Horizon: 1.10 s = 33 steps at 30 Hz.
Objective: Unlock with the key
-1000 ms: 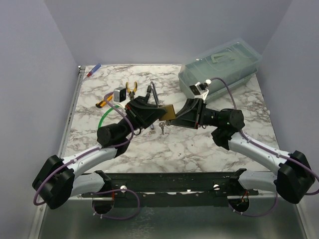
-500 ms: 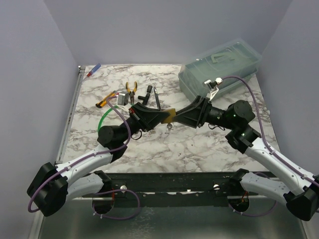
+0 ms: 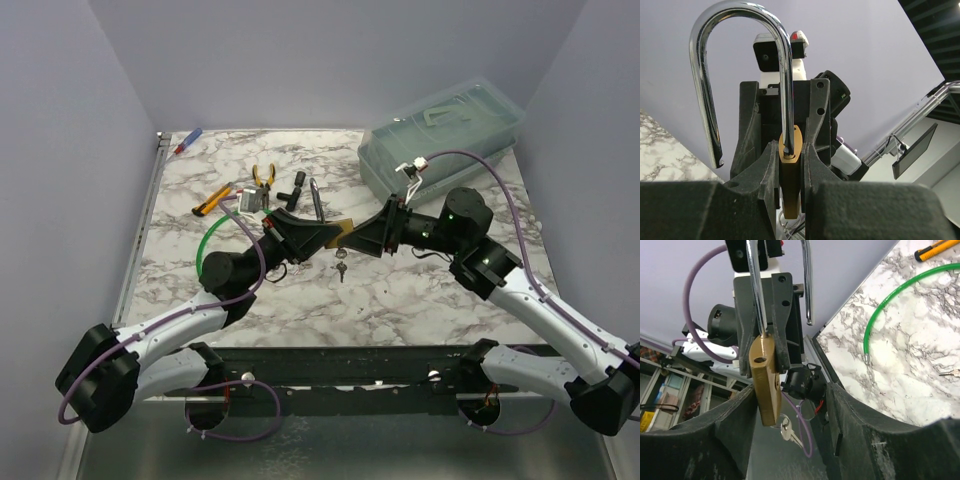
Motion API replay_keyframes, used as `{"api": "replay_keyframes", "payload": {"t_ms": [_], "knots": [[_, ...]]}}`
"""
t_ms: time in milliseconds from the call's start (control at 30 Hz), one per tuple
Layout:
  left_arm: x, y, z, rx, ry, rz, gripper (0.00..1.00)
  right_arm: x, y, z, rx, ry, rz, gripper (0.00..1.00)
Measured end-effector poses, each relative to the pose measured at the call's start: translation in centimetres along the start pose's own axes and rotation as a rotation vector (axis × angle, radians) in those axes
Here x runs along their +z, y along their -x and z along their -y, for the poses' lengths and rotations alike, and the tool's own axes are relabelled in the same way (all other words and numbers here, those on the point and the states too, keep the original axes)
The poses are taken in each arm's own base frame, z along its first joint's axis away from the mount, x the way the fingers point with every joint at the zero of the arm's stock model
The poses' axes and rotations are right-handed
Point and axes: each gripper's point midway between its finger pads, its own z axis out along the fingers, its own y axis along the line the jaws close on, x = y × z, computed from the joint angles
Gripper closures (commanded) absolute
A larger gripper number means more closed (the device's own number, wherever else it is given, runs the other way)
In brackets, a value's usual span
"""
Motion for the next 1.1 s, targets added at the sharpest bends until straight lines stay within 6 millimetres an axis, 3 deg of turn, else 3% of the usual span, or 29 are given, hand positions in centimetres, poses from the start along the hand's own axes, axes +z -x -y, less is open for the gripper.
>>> {"api": "replay_keyframes", "payload": {"t_ms": [533, 800, 1100], "knots": [[0.0, -0.3, -1.2, -0.008, 0.031, -0.002, 1.0, 0.7, -0.1, 0.7, -0.015, -0.019, -0.032, 0.55], [0.0, -0.3, -1.9, -0.018, 0.051, 0.006, 0.99, 0.8, -0.3, 0.6, -0.01, -0.01, -0.048, 0.99], [-0.3, -0.4, -2.3, -0.039, 0.063, 0.014, 0.46, 0.7, -0.7, 1.1, 0.001, -0.029, -0.062, 1.0]]}}
